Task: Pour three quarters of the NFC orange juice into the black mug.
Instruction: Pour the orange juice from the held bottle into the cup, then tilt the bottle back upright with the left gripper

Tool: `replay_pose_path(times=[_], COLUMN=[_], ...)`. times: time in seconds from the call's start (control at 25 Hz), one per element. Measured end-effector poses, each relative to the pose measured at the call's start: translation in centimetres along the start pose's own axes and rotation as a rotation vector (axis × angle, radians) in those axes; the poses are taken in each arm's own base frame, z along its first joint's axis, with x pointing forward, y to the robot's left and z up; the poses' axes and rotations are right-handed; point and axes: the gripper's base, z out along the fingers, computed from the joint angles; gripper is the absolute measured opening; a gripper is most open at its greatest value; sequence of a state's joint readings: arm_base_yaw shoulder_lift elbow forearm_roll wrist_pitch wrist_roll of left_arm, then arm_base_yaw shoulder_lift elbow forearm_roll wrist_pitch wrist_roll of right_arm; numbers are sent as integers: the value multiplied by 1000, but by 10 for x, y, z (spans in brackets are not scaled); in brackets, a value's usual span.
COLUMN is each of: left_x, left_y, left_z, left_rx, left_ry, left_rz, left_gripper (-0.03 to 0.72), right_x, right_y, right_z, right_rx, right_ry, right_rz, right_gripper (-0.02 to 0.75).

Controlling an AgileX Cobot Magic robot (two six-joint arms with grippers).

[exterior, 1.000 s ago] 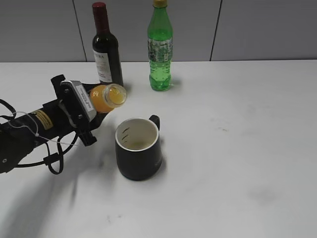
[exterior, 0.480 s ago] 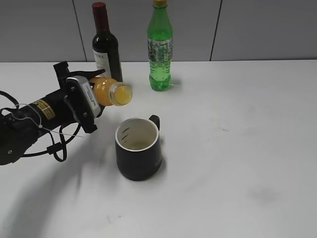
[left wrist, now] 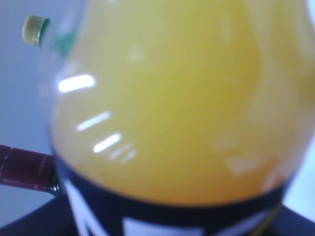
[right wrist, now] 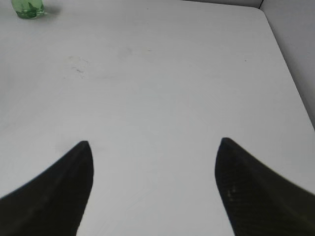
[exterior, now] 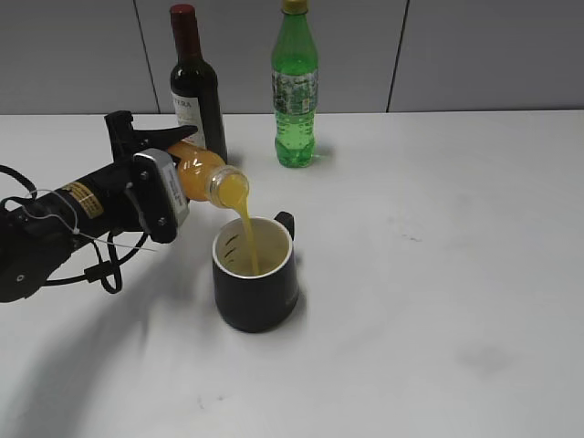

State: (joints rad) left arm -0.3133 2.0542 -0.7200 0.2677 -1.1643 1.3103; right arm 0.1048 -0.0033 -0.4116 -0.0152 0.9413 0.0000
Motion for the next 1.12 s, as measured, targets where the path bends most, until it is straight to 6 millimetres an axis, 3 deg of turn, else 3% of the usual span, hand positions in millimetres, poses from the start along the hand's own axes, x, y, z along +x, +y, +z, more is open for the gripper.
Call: replay_pose_path(times=[1.12], left_x=[0], left_y=[0], left_z=[0], left_rx=[0], left_ry=[0], left_rz=[152], left_gripper=[465], right_x=[0], right_y=[0], right_z=[0], right_rx=[-1], right_ry=[0], right_rz=[1], right_gripper=[585])
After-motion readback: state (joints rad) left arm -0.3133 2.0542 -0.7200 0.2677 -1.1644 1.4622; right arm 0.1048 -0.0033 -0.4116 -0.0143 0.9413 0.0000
